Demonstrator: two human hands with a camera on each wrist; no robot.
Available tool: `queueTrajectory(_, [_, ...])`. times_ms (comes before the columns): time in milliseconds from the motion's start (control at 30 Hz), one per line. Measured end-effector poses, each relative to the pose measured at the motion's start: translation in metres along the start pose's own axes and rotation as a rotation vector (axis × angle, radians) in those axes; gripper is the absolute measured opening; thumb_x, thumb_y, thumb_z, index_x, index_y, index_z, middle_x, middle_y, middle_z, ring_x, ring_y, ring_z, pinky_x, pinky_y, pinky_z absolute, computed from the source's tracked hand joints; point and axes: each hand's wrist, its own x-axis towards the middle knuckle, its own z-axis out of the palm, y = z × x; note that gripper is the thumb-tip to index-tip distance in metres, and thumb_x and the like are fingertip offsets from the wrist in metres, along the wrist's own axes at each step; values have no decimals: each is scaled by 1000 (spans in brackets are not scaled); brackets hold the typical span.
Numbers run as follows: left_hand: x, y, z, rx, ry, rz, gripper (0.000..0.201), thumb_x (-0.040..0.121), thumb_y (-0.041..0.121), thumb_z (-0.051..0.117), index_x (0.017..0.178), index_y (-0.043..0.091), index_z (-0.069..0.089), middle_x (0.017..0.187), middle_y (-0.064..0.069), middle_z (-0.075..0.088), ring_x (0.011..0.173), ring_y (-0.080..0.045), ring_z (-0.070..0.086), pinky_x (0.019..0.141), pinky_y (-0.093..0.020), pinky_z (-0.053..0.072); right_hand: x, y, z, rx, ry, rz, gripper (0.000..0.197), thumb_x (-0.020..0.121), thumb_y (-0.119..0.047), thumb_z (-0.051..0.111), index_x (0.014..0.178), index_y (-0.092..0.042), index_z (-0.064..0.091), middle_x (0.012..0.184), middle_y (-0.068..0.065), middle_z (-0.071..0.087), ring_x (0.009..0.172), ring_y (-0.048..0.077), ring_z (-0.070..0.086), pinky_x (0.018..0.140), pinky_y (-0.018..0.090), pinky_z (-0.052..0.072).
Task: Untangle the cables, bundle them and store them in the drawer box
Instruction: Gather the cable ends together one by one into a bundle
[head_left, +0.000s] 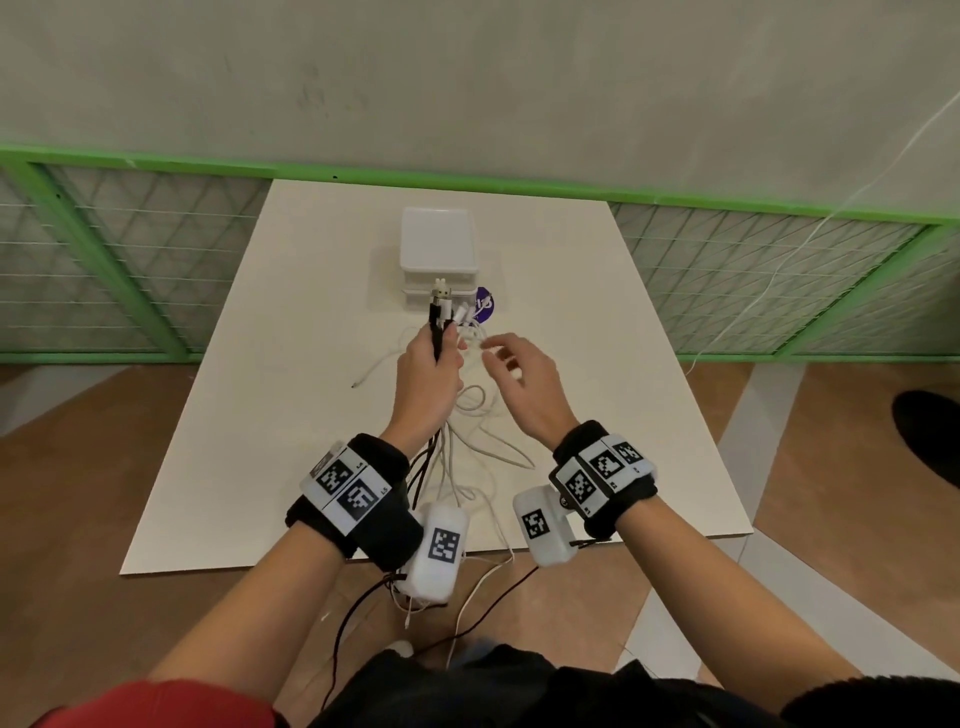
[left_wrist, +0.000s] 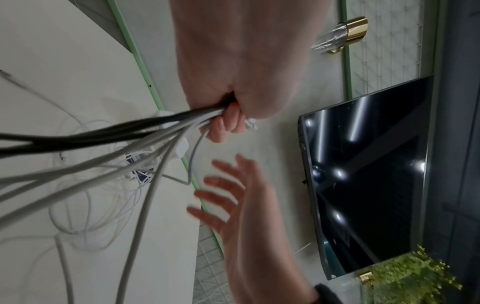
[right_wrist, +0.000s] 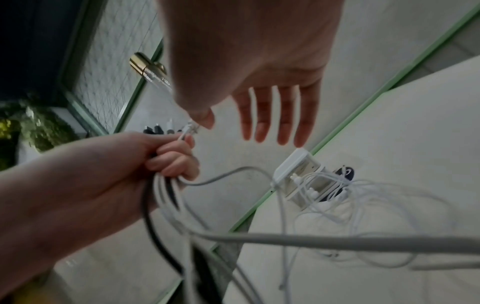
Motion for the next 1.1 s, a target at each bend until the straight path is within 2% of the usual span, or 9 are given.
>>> queueTrajectory(133, [-1,10,-3,36,-24,22,26,100,28,38,88,13,54,68,-2,56,54,-8,54,57,-32,46,-1,-5,7,192,-126,-157,26,97,-20,42,114,-10,60,104,-1,60,95,10,55,80,10,41])
queueTrajectory(233, [3,30,-17,-64,24,36,29,101,24,36,75,17,46,54,4,36,34,-1,35,46,-24,33,-1,46,15,49,-25,134,27,97,-18,43,119,-7,55,108,11,62,101,22,58,86,28,43])
queueTrajectory(333, [5,46,-25,-117,37,53,30,101,22,36,73,17,43,52,4,31,32,-2,31,39,-18,29,-11,101,34,-292,-320,544,56,94,-39,47,137,-5,34,130,22,49,119,35,49,98,38,40])
queueTrajectory(400, [5,49,-24,-139,33,48,31,101,21,36,72,16,42,49,6,31,32,-3,29,37,-16,28,-16,113,47,-154,-441,601,68,91,-45,52,142,-8,27,132,20,49,114,30,51,95,38,42])
queueTrajectory(567, [6,43,-18,-149,13,6,31,102,22,33,73,16,41,38,13,32,33,-3,28,37,-16,28,-13,113,68,-195,-586,477,70,83,-42,65,135,-3,38,117,17,61,102,29,60,86,37,51])
queueTrajectory(700, [6,44,-20,-146,9,18,31,102,22,33,73,16,41,43,13,32,34,-3,28,37,-16,28,-15,110,71,-7,-351,342,62,82,-21,69,136,-16,39,84,-3,62,82,18,60,80,35,53])
queueTrajectory(833, [6,42,-23,-143,22,11,31,102,23,32,73,16,41,54,3,27,35,-3,27,37,-16,28,-11,99,64,213,-203,206,27,90,-2,53,116,-4,60,88,17,64,61,-2,57,57,9,44])
queueTrajectory(933, [10,36,-27,-105,31,3,31,102,22,33,73,17,42,54,2,29,34,-3,27,37,-16,29,0,86,50,214,-110,125,18,92,0,49,95,3,67,93,23,69,62,-8,58,60,14,48])
queueTrajectory(1100, [14,22,-33,-94,-22,-55,28,95,17,47,67,15,43,38,13,27,32,-4,24,37,-16,26,18,62,25,284,-116,54,35,84,-3,62,117,-14,60,98,7,64,72,10,63,69,21,54])
